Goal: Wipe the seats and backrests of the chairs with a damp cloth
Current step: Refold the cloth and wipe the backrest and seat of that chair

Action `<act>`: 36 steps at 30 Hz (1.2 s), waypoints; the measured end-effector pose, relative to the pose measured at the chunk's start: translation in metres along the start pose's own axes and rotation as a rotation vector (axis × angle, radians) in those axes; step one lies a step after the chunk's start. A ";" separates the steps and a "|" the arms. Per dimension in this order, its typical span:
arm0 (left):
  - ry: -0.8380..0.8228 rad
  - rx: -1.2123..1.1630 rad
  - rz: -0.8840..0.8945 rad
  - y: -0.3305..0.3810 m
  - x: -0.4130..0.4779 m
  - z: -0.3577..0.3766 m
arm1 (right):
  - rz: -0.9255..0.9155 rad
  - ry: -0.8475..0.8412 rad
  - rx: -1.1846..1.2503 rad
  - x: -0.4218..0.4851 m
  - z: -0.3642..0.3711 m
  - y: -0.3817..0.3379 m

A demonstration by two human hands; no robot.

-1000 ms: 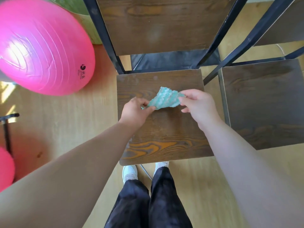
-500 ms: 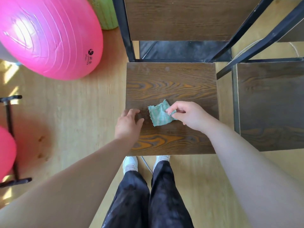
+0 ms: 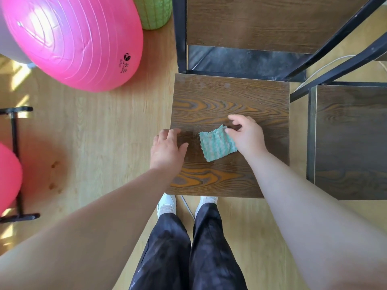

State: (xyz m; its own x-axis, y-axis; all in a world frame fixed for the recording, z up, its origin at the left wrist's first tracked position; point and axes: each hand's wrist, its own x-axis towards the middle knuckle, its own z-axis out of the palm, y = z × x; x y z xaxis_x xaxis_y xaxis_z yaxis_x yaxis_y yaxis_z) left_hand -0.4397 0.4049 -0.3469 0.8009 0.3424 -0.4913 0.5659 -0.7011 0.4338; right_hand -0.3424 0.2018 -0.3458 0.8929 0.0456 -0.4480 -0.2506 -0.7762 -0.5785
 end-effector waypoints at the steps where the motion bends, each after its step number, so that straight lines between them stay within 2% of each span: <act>1: 0.002 0.004 0.003 -0.001 0.000 -0.001 | 0.018 0.101 0.009 -0.005 0.001 0.000; 3: 0.007 0.005 0.007 -0.003 -0.001 -0.001 | -0.021 0.261 0.011 -0.018 0.005 0.001; 4: 0.009 0.002 0.008 -0.004 -0.002 -0.001 | -0.070 0.277 -0.005 -0.027 0.009 0.002; 8: -0.003 -0.011 0.009 -0.009 -0.007 -0.001 | -0.170 0.038 -0.122 -0.055 0.033 0.008; 10: -0.008 -0.008 0.018 -0.011 -0.011 0.000 | -0.181 -0.046 -0.280 -0.057 0.046 0.010; 12: -0.010 -0.001 0.026 -0.013 -0.013 0.001 | -0.199 -0.049 -0.424 -0.056 0.055 0.010; 15: -0.016 -0.005 0.025 -0.017 -0.016 0.002 | -0.197 -0.002 -0.511 -0.050 0.062 0.011; 21: -0.025 -0.001 0.036 -0.016 -0.016 0.003 | -0.214 0.061 -0.409 -0.034 0.065 0.010; 26: -0.019 -0.007 0.038 -0.015 -0.016 0.001 | -0.136 0.045 -0.254 -0.031 0.061 0.004; 31: -0.011 0.000 0.052 -0.012 -0.013 -0.003 | -0.182 0.012 -0.262 -0.035 0.044 0.003; 34: -0.006 -0.005 0.044 -0.009 -0.010 -0.002 | -0.207 0.173 -0.213 -0.040 0.044 0.006; 36: -0.004 -0.009 0.043 -0.007 -0.010 0.000 | -0.155 0.232 -0.198 -0.044 0.050 0.004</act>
State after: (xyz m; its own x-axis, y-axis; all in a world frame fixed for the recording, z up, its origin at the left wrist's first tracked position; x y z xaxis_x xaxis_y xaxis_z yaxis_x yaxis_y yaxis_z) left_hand -0.4512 0.4064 -0.3452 0.8234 0.3096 -0.4755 0.5330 -0.7096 0.4609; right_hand -0.4009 0.2280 -0.3624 0.9817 0.0456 -0.1848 -0.0484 -0.8792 -0.4740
